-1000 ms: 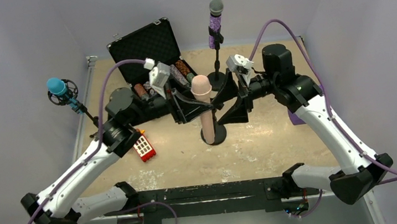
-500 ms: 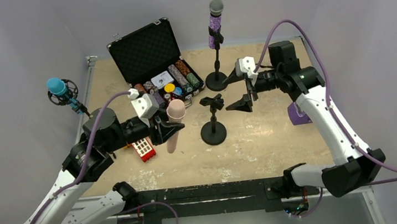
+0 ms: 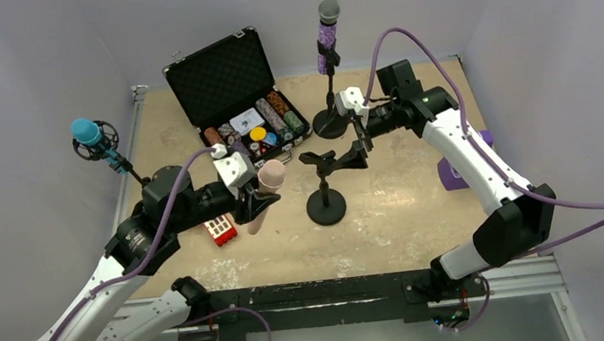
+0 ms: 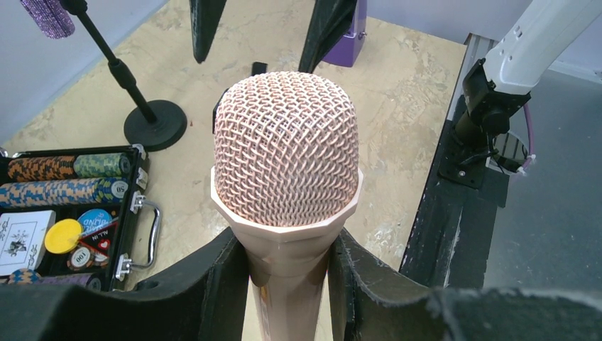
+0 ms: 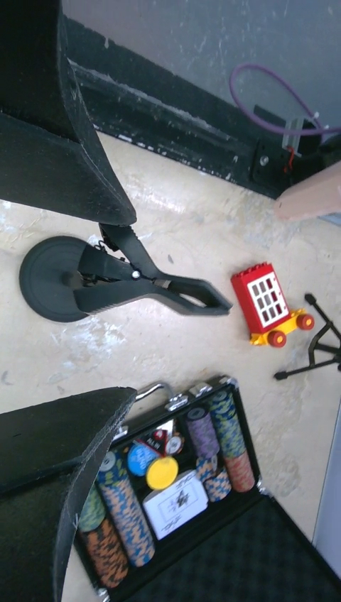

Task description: Attach the microphones to the stand

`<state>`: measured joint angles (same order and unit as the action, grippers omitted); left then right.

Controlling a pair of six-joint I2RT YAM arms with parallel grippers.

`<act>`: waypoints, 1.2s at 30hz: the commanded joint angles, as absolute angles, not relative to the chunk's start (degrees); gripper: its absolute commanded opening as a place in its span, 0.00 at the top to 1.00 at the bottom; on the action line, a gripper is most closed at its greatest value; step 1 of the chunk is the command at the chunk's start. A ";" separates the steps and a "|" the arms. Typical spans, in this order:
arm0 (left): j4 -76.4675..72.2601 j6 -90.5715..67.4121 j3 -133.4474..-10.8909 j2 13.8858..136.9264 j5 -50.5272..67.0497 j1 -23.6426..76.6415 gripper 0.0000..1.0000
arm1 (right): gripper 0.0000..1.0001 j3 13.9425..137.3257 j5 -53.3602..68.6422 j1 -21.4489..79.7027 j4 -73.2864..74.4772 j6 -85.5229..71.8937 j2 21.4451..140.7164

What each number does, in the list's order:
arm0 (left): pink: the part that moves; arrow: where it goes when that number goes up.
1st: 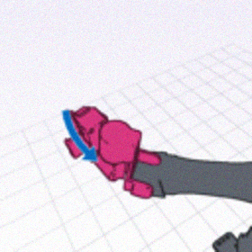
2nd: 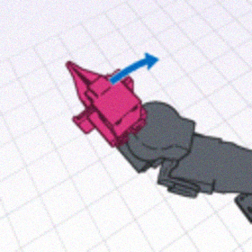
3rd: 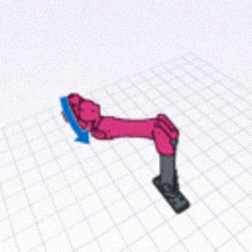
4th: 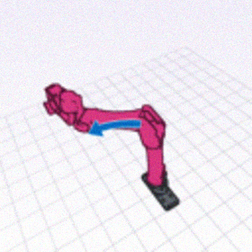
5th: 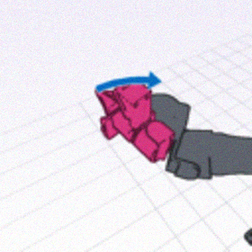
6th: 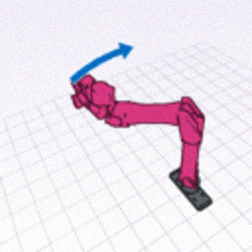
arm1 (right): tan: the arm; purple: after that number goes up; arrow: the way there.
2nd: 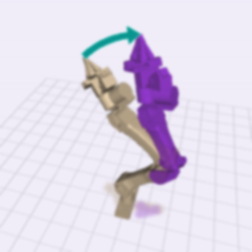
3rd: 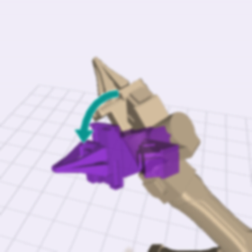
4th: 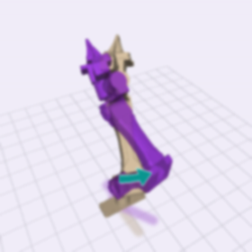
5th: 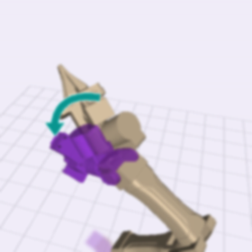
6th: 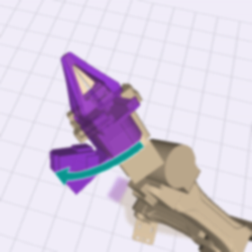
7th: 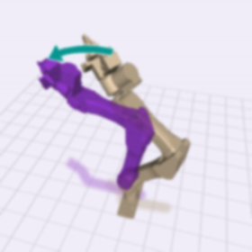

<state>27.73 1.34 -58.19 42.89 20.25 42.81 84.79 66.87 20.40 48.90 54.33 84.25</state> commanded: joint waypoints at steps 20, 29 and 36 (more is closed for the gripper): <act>21.97 3.94 -59.41 45.21 20.60 42.63 1.00 | 0.15 78.46 65.49 20.51 41.34 36.38 76.18; 19.42 1.64 -57.16 43.32 20.65 42.63 1.00 | 0.15 69.53 55.56 26.51 25.15 19.57 72.00; 19.50 1.19 -55.93 41.87 20.37 42.64 1.00 | 0.32 72.34 50.25 28.41 23.65 17.14 73.63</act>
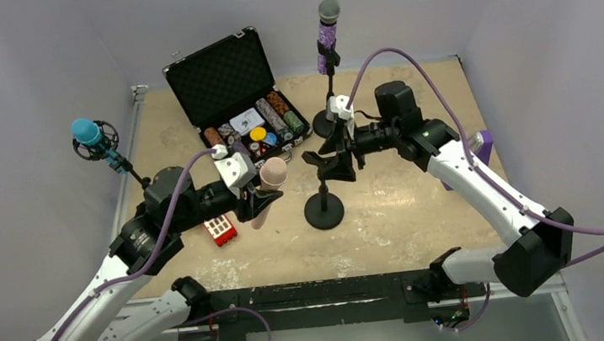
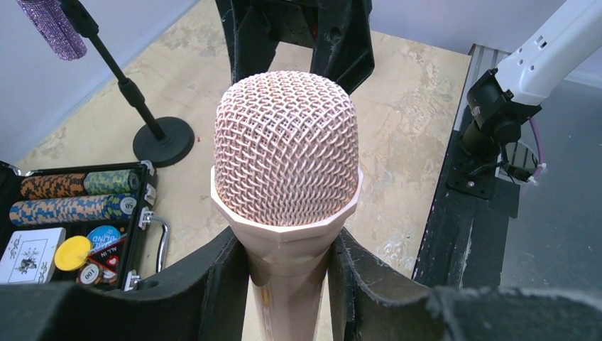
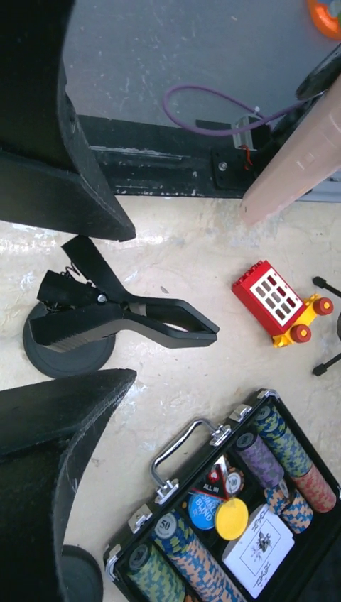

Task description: Attach the microphones to the stand

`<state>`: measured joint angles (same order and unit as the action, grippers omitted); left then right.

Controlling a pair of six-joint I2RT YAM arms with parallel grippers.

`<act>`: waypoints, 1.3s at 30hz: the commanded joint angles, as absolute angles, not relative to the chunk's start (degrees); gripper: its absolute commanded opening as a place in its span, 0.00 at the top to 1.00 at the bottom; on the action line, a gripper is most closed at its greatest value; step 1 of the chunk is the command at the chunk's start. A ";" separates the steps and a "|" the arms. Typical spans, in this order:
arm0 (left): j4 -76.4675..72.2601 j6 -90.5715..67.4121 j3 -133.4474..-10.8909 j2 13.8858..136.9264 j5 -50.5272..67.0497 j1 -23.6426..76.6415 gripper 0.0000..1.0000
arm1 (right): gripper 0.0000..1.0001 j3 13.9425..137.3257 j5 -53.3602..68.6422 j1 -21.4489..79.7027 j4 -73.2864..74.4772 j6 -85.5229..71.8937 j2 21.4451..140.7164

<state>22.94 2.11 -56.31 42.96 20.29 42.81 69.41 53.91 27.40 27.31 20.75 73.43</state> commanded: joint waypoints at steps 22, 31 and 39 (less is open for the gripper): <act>20.33 3.01 -56.13 41.38 21.85 42.64 1.00 | 0.79 91.73 58.63 29.26 53.43 44.63 86.77; 20.68 5.96 -60.17 45.20 23.11 42.54 1.00 | 0.48 100.79 63.68 27.31 62.31 50.13 88.99; 18.93 8.25 -65.50 52.47 26.15 41.37 1.00 | 0.31 91.74 69.37 22.77 54.68 47.85 81.87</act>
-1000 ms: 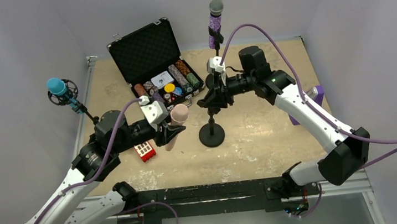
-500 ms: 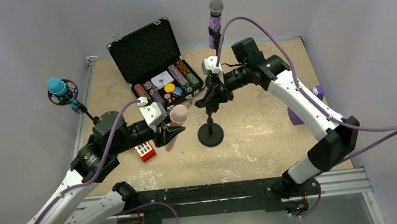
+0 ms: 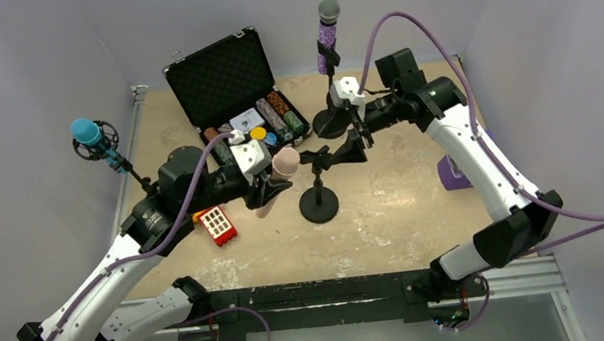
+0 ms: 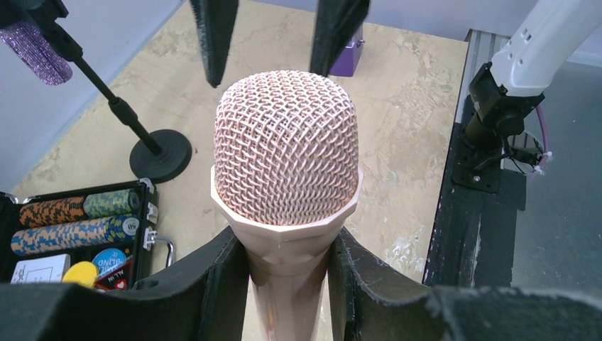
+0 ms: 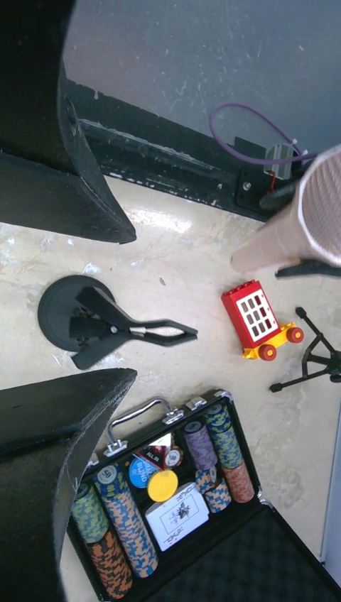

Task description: Attach the microphones to the stand

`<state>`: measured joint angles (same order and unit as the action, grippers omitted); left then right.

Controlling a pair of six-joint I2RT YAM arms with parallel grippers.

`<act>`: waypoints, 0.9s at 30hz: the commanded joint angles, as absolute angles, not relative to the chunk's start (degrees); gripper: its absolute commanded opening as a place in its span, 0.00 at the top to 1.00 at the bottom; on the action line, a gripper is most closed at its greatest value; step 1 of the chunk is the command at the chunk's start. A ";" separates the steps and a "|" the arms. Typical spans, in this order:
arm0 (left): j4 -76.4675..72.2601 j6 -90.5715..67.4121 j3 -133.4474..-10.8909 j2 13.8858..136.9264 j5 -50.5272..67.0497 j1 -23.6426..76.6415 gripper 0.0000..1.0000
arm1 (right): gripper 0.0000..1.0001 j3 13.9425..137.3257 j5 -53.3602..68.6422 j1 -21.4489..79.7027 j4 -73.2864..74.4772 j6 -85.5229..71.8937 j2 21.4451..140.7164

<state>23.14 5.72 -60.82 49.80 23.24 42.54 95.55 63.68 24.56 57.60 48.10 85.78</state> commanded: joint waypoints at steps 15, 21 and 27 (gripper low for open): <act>19.51 11.57 -71.38 60.03 27.51 40.32 1.00 | 0.23 78.98 72.38 20.73 32.11 35.60 81.46; 19.30 11.77 -71.06 60.32 27.34 40.25 1.00 | 0.17 78.79 70.58 21.57 32.86 35.96 82.93; 18.75 12.08 -71.37 60.77 27.28 39.65 1.00 | 0.17 77.22 69.66 22.91 37.48 39.72 85.02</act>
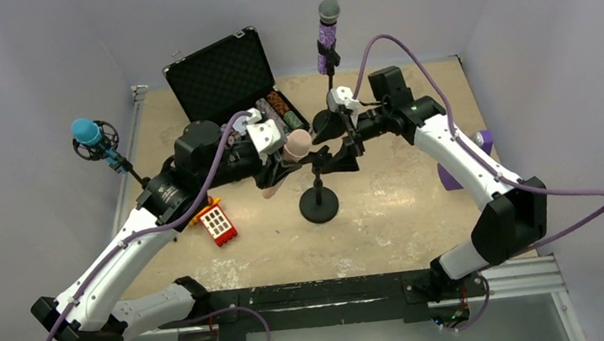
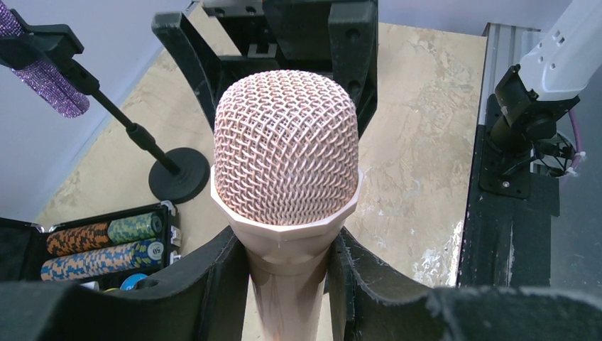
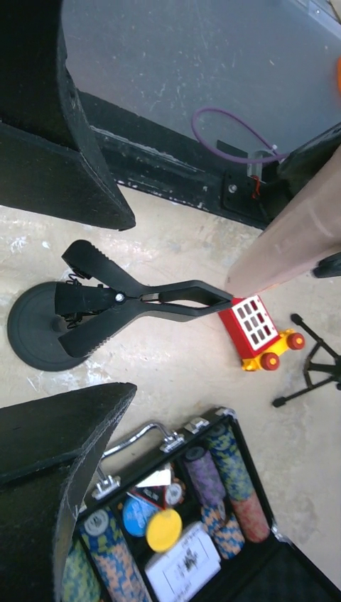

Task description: Attach the microphones to the stand

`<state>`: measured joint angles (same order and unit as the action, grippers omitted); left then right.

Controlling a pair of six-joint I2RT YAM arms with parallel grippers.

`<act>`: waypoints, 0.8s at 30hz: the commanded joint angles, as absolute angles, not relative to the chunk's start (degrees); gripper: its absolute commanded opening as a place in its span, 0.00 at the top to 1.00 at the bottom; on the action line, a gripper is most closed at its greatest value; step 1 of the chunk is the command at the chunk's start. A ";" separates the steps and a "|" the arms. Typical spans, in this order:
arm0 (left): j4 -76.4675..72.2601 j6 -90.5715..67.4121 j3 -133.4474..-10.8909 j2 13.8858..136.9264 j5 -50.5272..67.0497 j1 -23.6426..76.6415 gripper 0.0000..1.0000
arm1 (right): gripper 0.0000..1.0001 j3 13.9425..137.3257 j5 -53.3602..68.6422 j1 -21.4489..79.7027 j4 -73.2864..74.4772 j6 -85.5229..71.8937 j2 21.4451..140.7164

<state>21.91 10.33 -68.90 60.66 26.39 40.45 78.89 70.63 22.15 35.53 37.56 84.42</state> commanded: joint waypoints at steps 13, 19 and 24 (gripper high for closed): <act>14.22 10.02 -72.55 64.16 29.44 39.11 1.00 | 0.27 73.36 68.76 23.85 32.61 37.48 83.77; 11.90 9.37 -72.63 65.49 29.39 39.03 1.00 | 0.68 74.10 69.97 23.76 34.27 38.22 84.89; 10.61 9.85 -72.05 66.21 28.88 38.86 1.00 | 0.94 73.39 70.62 23.77 35.45 40.71 83.98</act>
<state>15.70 10.02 -69.93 66.00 28.08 39.38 73.65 68.47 23.57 34.74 39.40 85.49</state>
